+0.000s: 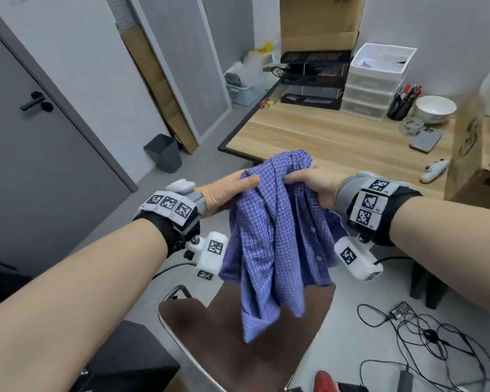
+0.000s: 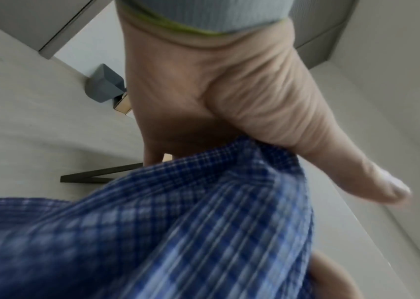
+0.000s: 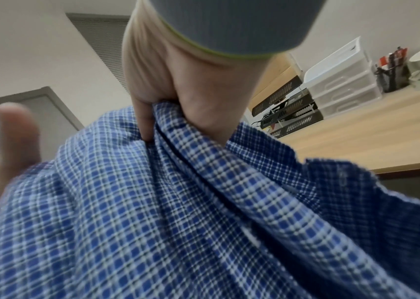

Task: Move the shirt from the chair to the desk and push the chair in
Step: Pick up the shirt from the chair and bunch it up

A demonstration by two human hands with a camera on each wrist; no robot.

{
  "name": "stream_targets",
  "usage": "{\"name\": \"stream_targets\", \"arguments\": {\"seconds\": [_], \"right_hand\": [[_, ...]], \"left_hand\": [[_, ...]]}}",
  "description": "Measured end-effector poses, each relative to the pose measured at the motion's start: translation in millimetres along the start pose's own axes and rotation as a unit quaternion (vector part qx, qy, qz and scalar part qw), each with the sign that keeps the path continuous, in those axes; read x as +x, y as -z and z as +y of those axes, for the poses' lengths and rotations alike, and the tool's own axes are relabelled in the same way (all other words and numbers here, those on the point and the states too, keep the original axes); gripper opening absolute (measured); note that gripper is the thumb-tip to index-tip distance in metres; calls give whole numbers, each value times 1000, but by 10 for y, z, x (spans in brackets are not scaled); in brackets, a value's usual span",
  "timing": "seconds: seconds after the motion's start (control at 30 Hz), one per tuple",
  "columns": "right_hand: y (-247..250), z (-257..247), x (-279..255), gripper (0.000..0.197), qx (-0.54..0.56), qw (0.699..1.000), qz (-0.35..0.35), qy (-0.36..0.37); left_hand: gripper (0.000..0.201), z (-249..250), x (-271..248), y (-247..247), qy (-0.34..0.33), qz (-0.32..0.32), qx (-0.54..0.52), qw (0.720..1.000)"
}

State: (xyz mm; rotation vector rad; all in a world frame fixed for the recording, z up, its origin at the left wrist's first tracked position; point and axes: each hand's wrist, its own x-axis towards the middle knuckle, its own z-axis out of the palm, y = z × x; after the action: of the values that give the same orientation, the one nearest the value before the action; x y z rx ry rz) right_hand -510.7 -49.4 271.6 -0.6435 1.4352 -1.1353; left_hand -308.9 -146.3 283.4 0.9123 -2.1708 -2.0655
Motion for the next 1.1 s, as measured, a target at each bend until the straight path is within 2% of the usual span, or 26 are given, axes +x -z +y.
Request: {"name": "stream_targets", "arguments": {"seconds": [0.07, 0.13, 0.2, 0.27, 0.3, 0.43, 0.5, 0.63, 0.7, 0.8, 0.9, 1.0, 1.1], "right_hand": [[6, -79, 2, 31, 21, 1000, 13, 9], [9, -175, -14, 26, 38, 999, 8, 25], [0, -285, -42, 23, 60, 998, -1, 33], [-18, -392, -65, 30, 77, 996, -12, 41], [-32, -442, -76, 33, 80, 996, -20, 47], [-113, -633, -163, 28, 71, 994, -53, 58], [-153, -724, -222, 21, 56, 994, -66, 66], [-188, -890, -314, 22, 25, 994, -49, 97], [-179, -986, -290, 39, 11, 993, -3, 116], [-137, -1063, -275, 77, -4, 983, 87, 161], [25, -978, -323, 112, -123, 965, 131, 192], [137, -725, -418, 98, -253, 953, 54, 161], [20, -532, -426, 104, -280, 947, -2, 155]], "left_hand": [[79, 11, 23, -7, -27, -18, 49, 998], [84, 38, 73, -53, -58, -7, 138, 989], [94, 28, 141, -59, -81, 20, 214, 973], [112, 43, 167, -54, -78, 59, 244, 965], [114, 62, 172, -55, -76, 74, 248, 963], [104, 136, 184, -23, -75, 144, 213, 963], [102, 152, 197, 11, -54, 154, 180, 970], [88, 242, 214, 21, -75, 193, 174, 963], [84, 317, 226, 23, -97, 225, 136, 960], [80, 422, 197, 33, -119, 271, 65, 953], [69, 500, 182, 85, -139, 298, 15, 944], [51, 622, 124, 145, -152, 284, -72, 944], [47, 763, 129, 102, -161, 267, -127, 941]]}}
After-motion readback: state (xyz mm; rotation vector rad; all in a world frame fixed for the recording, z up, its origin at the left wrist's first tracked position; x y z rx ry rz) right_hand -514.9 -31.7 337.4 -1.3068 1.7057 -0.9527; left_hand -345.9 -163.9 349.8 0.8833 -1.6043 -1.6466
